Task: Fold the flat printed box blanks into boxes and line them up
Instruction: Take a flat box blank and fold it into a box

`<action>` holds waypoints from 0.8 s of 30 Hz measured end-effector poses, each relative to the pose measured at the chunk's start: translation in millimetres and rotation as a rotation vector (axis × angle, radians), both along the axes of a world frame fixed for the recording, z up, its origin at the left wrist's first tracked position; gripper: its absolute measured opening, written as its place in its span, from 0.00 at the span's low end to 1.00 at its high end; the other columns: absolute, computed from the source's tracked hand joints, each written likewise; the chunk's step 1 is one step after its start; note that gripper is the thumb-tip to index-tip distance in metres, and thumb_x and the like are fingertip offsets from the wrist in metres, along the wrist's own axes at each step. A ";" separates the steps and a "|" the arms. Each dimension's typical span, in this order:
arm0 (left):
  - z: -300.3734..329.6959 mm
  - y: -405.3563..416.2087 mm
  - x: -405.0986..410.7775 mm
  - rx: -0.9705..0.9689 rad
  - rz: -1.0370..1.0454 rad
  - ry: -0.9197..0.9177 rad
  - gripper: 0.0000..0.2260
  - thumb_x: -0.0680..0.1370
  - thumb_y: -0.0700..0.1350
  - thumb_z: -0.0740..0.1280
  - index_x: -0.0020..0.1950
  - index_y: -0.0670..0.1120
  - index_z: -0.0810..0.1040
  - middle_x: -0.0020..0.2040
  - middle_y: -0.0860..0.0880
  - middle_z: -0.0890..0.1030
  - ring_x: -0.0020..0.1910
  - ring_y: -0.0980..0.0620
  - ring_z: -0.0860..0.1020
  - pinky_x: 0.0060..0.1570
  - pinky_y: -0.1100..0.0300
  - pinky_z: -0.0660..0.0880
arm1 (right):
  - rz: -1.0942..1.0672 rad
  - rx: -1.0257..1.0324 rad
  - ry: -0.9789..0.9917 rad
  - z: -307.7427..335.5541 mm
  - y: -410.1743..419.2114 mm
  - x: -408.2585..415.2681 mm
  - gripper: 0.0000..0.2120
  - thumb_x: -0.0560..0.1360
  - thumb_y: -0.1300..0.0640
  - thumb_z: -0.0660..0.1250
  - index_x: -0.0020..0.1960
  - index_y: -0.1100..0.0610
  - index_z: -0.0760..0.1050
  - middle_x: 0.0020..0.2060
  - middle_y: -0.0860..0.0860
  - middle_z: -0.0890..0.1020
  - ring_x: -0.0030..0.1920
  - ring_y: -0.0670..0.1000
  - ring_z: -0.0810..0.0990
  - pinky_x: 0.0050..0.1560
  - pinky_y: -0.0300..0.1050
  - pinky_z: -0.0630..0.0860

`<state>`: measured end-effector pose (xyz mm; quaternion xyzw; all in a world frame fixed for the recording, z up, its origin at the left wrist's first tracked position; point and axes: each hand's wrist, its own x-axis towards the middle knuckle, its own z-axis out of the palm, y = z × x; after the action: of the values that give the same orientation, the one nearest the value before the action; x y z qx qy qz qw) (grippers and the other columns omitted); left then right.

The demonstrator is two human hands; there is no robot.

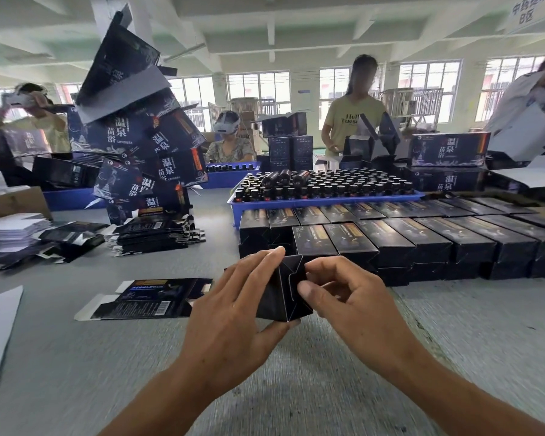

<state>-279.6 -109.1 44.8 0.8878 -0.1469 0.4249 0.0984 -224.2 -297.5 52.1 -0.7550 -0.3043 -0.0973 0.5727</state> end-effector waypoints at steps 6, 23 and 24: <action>-3.3 -0.6 1.6 0.033 0.039 -0.015 0.43 0.66 0.57 0.77 0.77 0.47 0.64 0.68 0.50 0.75 0.64 0.55 0.72 0.56 0.61 0.72 | 0.068 0.033 0.095 1.4 0.0 1.3 0.05 0.77 0.53 0.72 0.51 0.43 0.83 0.43 0.40 0.86 0.42 0.43 0.84 0.41 0.35 0.79; -2.8 -1.8 1.0 0.051 -0.008 -0.018 0.45 0.66 0.54 0.80 0.77 0.47 0.64 0.70 0.54 0.69 0.66 0.55 0.71 0.60 0.62 0.70 | 0.056 0.069 0.104 8.3 -2.2 -2.4 0.03 0.74 0.58 0.74 0.47 0.51 0.84 0.38 0.44 0.86 0.38 0.41 0.84 0.37 0.30 0.76; -3.0 -1.5 0.9 0.043 -0.009 -0.018 0.45 0.65 0.54 0.81 0.77 0.47 0.64 0.70 0.53 0.70 0.66 0.55 0.71 0.60 0.61 0.70 | 0.071 0.057 0.118 8.9 -3.6 -1.5 0.03 0.74 0.57 0.74 0.47 0.50 0.84 0.39 0.44 0.86 0.38 0.43 0.84 0.37 0.32 0.77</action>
<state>-278.6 -110.5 41.7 0.8853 -0.1607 0.4291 0.0797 -225.7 -301.0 61.0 -0.7315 -0.2938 -0.0411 0.6139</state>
